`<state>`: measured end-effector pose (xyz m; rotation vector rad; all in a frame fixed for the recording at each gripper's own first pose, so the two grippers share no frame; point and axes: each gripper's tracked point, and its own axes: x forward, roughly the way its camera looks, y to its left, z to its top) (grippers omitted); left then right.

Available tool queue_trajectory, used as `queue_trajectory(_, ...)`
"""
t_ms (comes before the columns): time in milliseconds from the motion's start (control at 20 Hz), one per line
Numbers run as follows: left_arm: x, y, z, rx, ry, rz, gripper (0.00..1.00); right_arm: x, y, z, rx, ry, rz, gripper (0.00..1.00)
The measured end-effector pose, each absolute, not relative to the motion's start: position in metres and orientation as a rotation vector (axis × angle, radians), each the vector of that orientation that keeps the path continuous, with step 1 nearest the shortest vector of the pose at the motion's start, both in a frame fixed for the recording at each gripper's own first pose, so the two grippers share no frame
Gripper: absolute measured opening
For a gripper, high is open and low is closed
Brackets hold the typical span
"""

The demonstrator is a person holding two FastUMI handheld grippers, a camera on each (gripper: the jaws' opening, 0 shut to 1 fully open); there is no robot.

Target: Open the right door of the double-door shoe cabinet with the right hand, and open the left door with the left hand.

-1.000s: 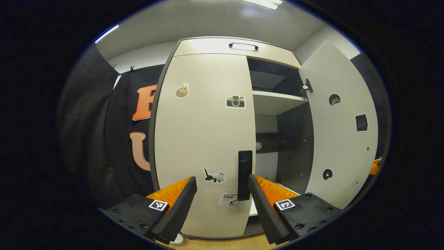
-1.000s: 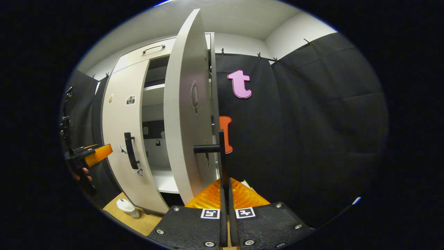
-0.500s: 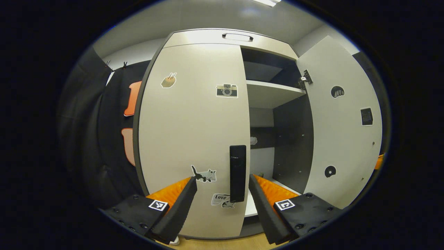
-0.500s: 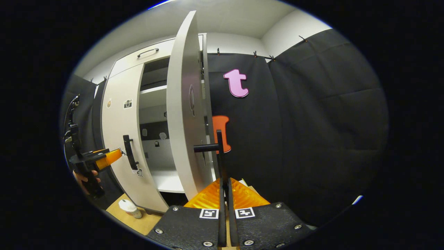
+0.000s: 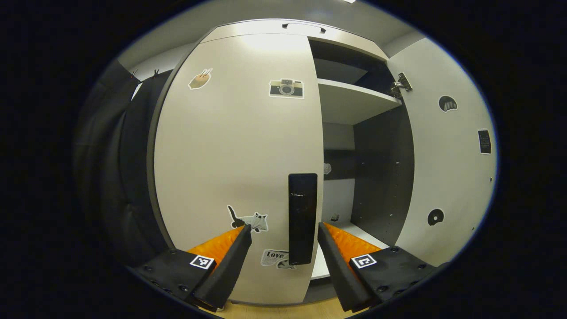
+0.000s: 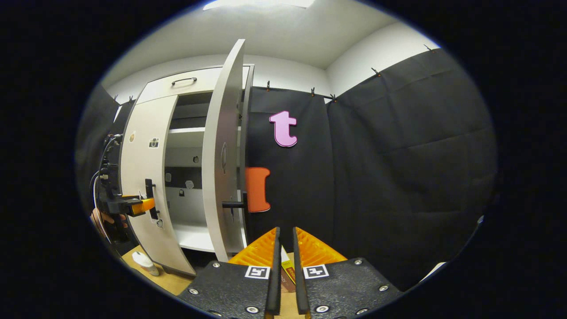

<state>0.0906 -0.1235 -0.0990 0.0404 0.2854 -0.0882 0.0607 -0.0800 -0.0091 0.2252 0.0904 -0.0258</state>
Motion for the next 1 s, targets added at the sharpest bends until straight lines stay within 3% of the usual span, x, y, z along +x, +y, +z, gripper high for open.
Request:
queue_trajectory(200, 0.104, -0.123, -0.117, 0.056, 0.325, -0.077, 0.96, 0.061, -0.082, -0.024, 0.227, 0.127, -0.047, 0.41)
queue_trajectory(250, 0.106, -0.122, -0.118, 0.062, 0.325, -0.068, 0.96, 0.060, -0.082, -0.028, 0.227, 0.135, -0.052, 0.52)
queue_trajectory(300, 0.107, -0.120, -0.119, 0.068, 0.325, -0.048, 0.96, 0.061, -0.081, -0.031, 0.229, 0.143, -0.053, 0.52)
queue_trajectory(350, 0.106, -0.120, -0.119, 0.065, 0.323, -0.039, 0.96, 0.061, -0.080, -0.034, 0.231, 0.152, -0.053, 0.69)
queue_trajectory(600, 0.109, -0.118, -0.121, 0.051, 0.339, 0.005, 0.94, 0.060, -0.078, -0.044, 0.233, 0.175, -0.047, 0.71)
queue_trajectory(700, 0.110, -0.122, -0.122, 0.021, 0.346, 0.008, 0.91, 0.059, -0.080, -0.044, 0.240, 0.171, -0.045, 0.67)
queue_trajectory(750, 0.110, -0.124, -0.122, 0.014, 0.348, 0.007, 0.87, 0.057, -0.082, -0.046, 0.248, 0.172, -0.042, 0.72)
queue_trajectory(950, 0.109, -0.142, -0.121, 0.033, 0.359, -0.061, 0.66, 0.053, -0.090, -0.047, 0.267, 0.173, -0.039, 0.72)
queue_trajectory(1000, 0.109, -0.142, -0.122, 0.041, 0.365, -0.059, 0.38, 0.051, -0.095, -0.048, 0.265, 0.174, -0.047, 0.72)
